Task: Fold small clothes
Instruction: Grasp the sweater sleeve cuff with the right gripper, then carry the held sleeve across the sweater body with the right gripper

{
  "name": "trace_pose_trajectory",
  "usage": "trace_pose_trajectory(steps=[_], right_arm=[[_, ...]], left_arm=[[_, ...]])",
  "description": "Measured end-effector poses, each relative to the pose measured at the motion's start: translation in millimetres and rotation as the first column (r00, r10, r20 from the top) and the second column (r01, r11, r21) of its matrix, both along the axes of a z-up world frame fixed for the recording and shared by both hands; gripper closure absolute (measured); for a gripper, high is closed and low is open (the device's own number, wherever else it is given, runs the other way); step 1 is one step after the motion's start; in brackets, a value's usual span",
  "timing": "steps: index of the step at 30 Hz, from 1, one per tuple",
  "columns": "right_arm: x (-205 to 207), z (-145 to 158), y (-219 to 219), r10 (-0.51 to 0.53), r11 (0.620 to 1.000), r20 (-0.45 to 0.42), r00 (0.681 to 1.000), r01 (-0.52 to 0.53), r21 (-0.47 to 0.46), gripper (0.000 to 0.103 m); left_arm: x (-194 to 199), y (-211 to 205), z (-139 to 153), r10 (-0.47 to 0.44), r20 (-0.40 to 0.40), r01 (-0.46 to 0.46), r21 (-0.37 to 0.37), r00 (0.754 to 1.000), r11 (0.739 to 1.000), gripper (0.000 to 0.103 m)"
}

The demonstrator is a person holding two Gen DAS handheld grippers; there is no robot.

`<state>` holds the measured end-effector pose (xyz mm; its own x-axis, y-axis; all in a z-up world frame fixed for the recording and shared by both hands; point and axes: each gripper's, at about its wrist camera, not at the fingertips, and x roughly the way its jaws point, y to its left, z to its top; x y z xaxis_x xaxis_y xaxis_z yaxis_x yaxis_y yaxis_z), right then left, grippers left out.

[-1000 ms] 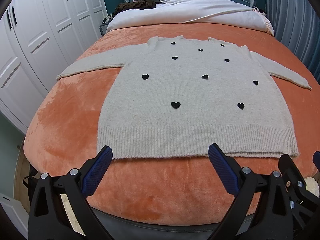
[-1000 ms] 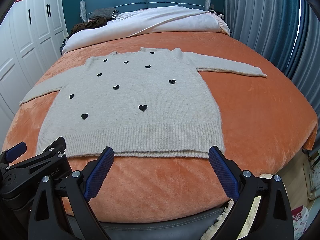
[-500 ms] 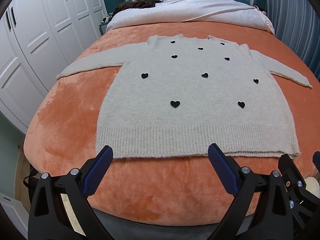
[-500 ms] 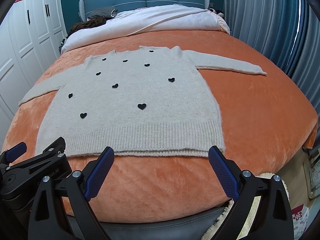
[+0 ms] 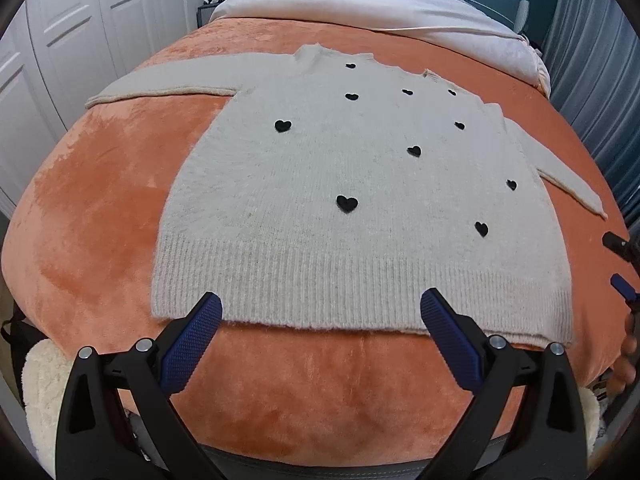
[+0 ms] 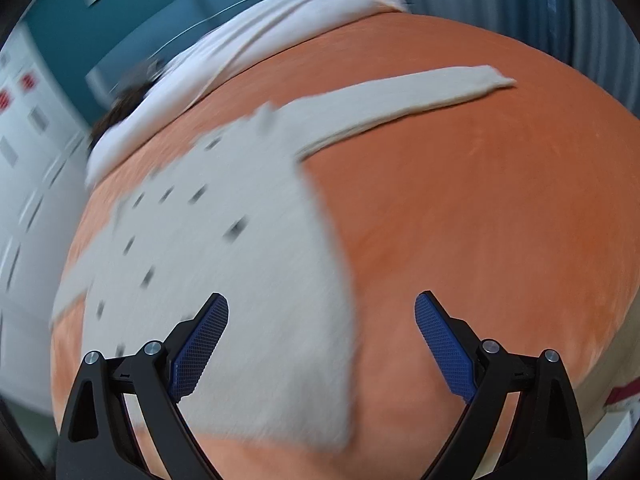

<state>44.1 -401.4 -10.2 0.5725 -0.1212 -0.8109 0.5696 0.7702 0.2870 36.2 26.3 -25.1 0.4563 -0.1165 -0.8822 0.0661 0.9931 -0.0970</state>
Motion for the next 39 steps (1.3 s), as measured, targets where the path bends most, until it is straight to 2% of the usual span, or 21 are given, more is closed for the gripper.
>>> trace_pose_trajectory(steps=[3, 7, 10, 14, 17, 18, 21, 22, 25, 27, 29, 31, 33, 34, 36, 37, 39], right_arm=[[35.1, -8.0, -78.2, -0.099, 0.995, -0.001, 0.995, 0.099, 0.01, 0.01], [78.1, -33.2, -173.8, -0.267, 0.959, 0.003, 0.964, 0.265, 0.104, 0.013], [105.9, -53.1, -218.4, -0.371, 0.918, 0.001, 0.929, 0.367, 0.153, 0.015], [138.3, -71.3, -252.1, -0.448, 0.88, 0.016, 0.894, 0.439, 0.18, 0.017], [159.7, -81.1, -262.4, -0.465, 0.871, 0.013, 0.885, 0.455, 0.185, 0.032], [167.6, -83.2, -263.3, -0.468, 0.871, 0.006, 0.884, 0.46, 0.176, 0.042], [186.8, -77.3, -264.6, -0.457, 0.882, 0.009, 0.889, 0.452, 0.132, 0.09], [195.2, -67.9, -260.2, -0.441, 0.893, 0.031, 0.897, 0.435, 0.119, 0.091], [216.5, -9.3, -217.6, -0.312, 0.95, 0.221, 0.924, 0.308, 0.056, 0.092], [240.6, 36.2, -170.0, -0.144, 0.988, 0.326, 0.934, 0.153, -0.002, 0.092], [264.1, 79.9, -98.5, 0.094, 0.994, 0.41, 0.907, -0.061, -0.094, 0.092], [284.5, 101.4, -14.4, 0.331, 0.943, 0.431, 0.839, -0.287, -0.166, 0.089], [301.3, 92.9, 61.1, 0.497, 0.867, 0.399, 0.77, -0.464, -0.185, 0.085], [306.3, 81.0, 92.9, 0.556, 0.83, 0.37, 0.744, -0.525, -0.19, 0.079], [312.4, 40.0, 153.7, 0.658, 0.751, 0.284, 0.697, -0.638, -0.173, 0.076], [313.5, 17.2, 173.4, 0.686, 0.725, 0.234, 0.689, -0.673, -0.144, 0.076], [308.6, -24.9, 188.1, 0.694, 0.719, 0.158, 0.703, -0.689, -0.092, 0.076]], left_arm=[[14.8, 7.1, -3.5, 0.03, 0.003, -0.029, -0.055, 1.0, 0.998, 0.006], [34.7, 12.2, -10.6, 0.057, 0.007, -0.056, -0.08, 0.998, 0.995, 0.006], [49.2, 13.7, -16.1, 0.059, 0.021, -0.057, -0.082, 0.998, 0.995, 0.006], [67.8, 16.6, -27.8, 0.063, 0.011, -0.062, -0.068, 0.998, 0.996, 0.006], [78.4, 17.7, -37.4, 0.06, -0.002, -0.06, -0.064, 0.998, 0.996, 0.006], [81.5, 17.3, -40.8, 0.059, -0.007, -0.059, -0.061, 0.998, 0.996, 0.006], [86.8, 17.8, -46.4, 0.059, -0.01, -0.059, -0.059, 0.998, 0.997, 0.006], [87.8, 18.3, -47.2, 0.057, -0.011, -0.057, -0.062, 0.998, 0.996, 0.006], [89.3, 21.3, -46.6, 0.061, -0.006, -0.062, -0.078, 0.998, 0.995, 0.006], [89.8, 23.4, -44.2, 0.065, 0.004, -0.064, -0.095, 0.998, 0.993, 0.006], [90.2, 24.7, -40.2, 0.07, 0.02, -0.067, -0.115, 0.997, 0.991, 0.006], [92.0, 25.7, -34.4, 0.076, 0.038, -0.07, -0.139, 0.996, 0.988, 0.006], [96.5, 26.7, -27.2, 0.084, 0.058, -0.074, -0.163, 0.995, 0.984, 0.006], [99.6, 27.6, -24.3, 0.086, 0.063, -0.073, -0.179, 0.994, 0.981, 0.006], [110.2, 30.0, -19.4, 0.094, 0.06, -0.079, -0.214, 0.994, 0.974, 0.006], [116.6, 31.7, -17.8, 0.1, 0.055, -0.085, -0.232, 0.993, 0.969, 0.006], [130.8, 35.7, -13.8, 0.114, 0.053, -0.096, -0.269, 0.992, 0.958, 0.006]])
